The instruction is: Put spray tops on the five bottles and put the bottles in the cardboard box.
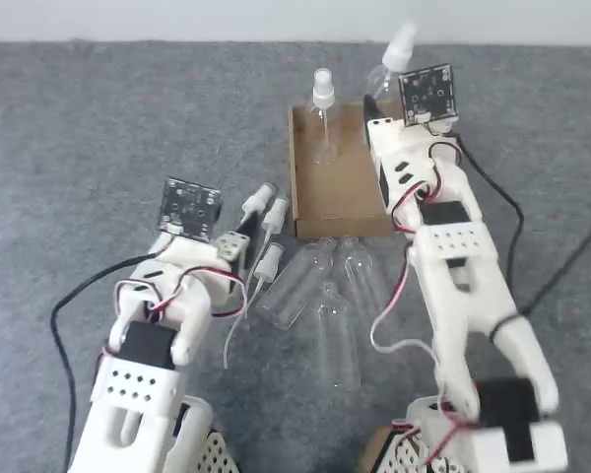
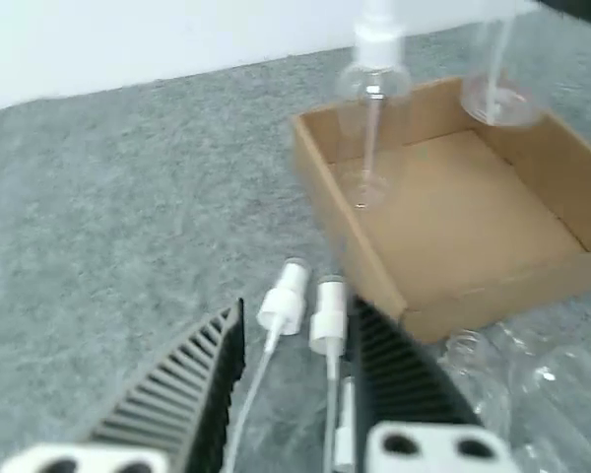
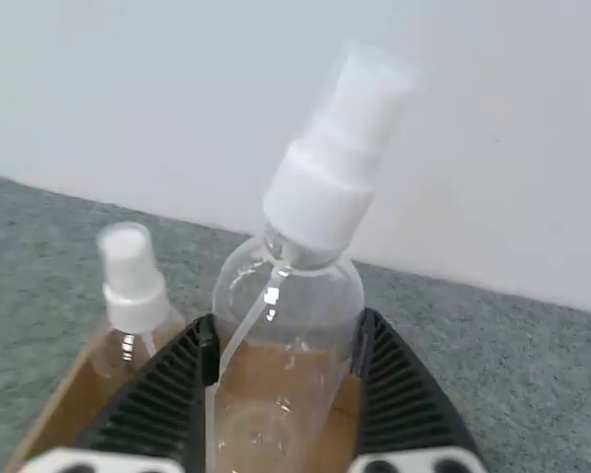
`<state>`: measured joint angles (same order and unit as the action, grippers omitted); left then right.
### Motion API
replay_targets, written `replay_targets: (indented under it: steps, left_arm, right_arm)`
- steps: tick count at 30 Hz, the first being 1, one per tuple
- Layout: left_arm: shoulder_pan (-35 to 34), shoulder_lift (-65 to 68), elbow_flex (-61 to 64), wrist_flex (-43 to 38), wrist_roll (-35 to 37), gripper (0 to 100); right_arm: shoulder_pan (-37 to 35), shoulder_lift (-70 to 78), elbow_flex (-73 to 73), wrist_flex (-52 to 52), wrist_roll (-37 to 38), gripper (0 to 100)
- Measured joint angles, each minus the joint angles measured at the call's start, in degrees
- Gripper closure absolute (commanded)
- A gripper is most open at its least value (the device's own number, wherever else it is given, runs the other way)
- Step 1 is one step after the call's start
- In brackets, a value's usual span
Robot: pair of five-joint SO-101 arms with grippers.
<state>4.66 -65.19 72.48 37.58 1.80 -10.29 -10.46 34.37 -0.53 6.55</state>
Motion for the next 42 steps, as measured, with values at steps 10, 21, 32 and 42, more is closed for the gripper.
replay_targets:
  steps: [10, 21, 32, 42]
  left_arm:
    - [-2.64, 0.00, 0.00, -0.35, 0.09, 91]
    - [-2.55, 0.00, 0.00, -0.35, 0.09, 91]
    - [-2.55, 0.00, 0.00, -0.35, 0.09, 91]
    - [-2.55, 0.00, 0.00, -0.35, 0.09, 91]
  right_arm:
    - [0.53, 18.37, -6.42, -9.58, 0.18, 99.3]
    - [0.53, 25.93, -8.79, -14.77, 0.18, 99.3]
    - [0.97, 31.47, -8.97, -19.08, 3.69, 99.3]
    - [0.97, 31.56, -9.32, -19.25, 4.48, 99.1]
